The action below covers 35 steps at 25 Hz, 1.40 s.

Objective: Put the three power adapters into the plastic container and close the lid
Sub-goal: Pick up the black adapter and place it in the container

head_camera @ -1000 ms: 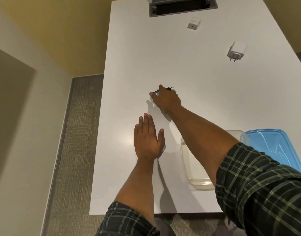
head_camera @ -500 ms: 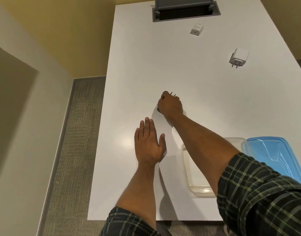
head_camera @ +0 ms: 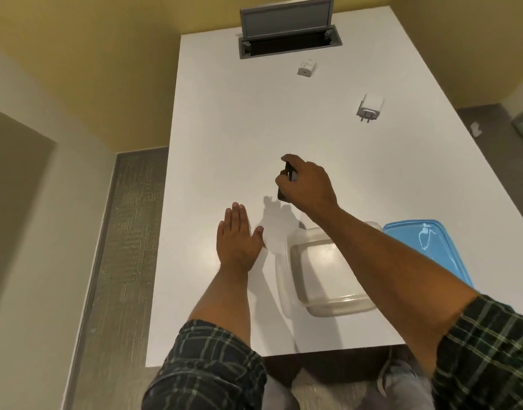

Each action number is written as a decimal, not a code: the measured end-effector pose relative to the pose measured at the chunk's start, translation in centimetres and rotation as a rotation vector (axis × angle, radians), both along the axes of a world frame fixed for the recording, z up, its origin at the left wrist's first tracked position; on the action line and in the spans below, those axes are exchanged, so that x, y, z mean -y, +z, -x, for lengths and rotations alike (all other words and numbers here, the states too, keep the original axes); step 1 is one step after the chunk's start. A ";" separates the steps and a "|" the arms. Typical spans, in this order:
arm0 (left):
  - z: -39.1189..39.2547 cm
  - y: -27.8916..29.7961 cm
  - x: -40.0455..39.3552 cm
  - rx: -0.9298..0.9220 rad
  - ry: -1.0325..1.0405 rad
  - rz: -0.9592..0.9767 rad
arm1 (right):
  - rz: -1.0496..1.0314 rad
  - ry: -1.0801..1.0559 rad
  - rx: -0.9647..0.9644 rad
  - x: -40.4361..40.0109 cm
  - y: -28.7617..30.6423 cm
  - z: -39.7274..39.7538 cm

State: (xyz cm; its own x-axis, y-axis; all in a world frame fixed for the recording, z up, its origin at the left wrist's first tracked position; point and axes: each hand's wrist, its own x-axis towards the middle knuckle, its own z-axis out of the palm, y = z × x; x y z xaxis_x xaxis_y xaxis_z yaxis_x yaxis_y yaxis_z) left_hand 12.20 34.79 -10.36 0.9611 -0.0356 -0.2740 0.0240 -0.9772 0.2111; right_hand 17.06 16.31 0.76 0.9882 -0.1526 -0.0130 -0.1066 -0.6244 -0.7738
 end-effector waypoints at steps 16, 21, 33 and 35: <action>2.9 1.7 1.0 -0.267 -0.063 -0.054 | 0.426 0.449 0.000 5.4 -5.0 12.9; 2.8 1.9 1.1 -0.256 -0.072 -0.047 | 0.442 0.500 -0.285 4.6 -5.9 13.0; 3.2 0.5 0.8 -0.255 -0.018 0.000 | 0.491 0.443 -0.354 2.4 -7.7 12.6; 3.3 0.1 1.0 -0.249 -0.007 0.008 | 0.500 0.417 -0.320 2.4 -7.8 12.8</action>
